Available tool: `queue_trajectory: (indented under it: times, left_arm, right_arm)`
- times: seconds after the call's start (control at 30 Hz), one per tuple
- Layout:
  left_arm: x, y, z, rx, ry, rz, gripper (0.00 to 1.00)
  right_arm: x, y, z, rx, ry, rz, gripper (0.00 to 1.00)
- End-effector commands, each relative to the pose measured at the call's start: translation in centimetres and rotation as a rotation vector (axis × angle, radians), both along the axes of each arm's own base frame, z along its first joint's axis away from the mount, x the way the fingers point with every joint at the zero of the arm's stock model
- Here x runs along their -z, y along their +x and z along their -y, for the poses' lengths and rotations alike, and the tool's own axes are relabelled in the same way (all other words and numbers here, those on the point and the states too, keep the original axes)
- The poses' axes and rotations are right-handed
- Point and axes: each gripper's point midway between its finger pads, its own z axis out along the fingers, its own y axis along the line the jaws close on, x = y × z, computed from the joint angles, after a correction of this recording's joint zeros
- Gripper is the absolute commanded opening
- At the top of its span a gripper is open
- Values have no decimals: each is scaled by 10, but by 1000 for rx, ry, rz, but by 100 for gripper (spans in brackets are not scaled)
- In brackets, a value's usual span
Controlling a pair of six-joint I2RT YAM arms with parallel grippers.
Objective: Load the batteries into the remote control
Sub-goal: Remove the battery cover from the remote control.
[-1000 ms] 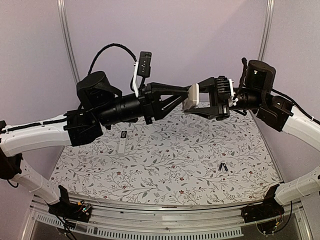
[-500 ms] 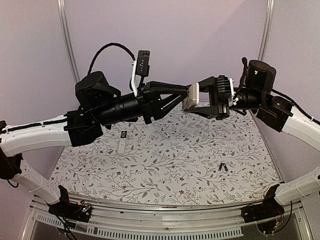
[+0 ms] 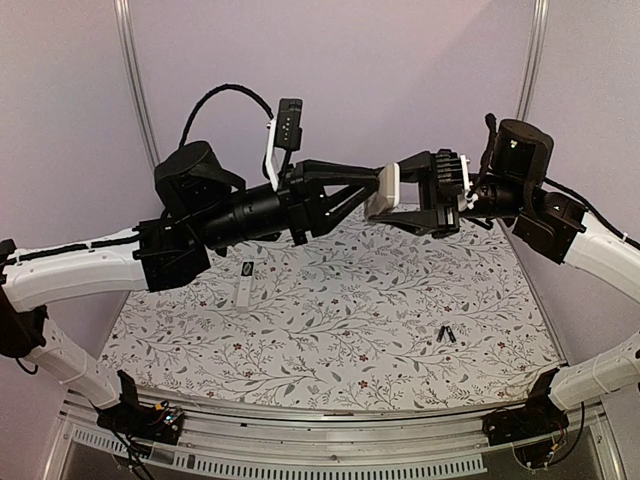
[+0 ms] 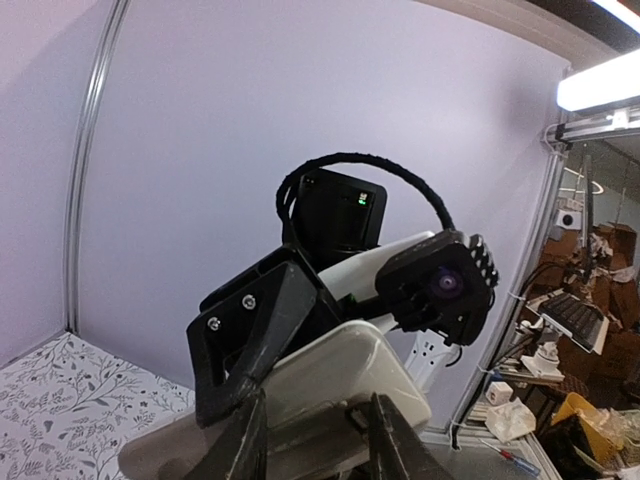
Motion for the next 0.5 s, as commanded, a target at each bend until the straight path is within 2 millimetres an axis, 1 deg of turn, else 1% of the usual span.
queue_trajectory:
  times: [0.0,0.17,0.33,0.47]
  left_arm:
    - [3,11,4,-28,6,1,34]
    - [7,23,3,-99,29,-6,28]
    - [15,19,6,-69,49,-18,27]
    - [29,19,10,-55,92,-33,27]
  right_arm:
    - [-2,-2,2,-4,14,-6,4]
    - [-1,-2,2,-1,13,-10,4]
    - [-3,-2,3,2,18,-4,4]
    - [-5,-2,3,4,22,-1,4]
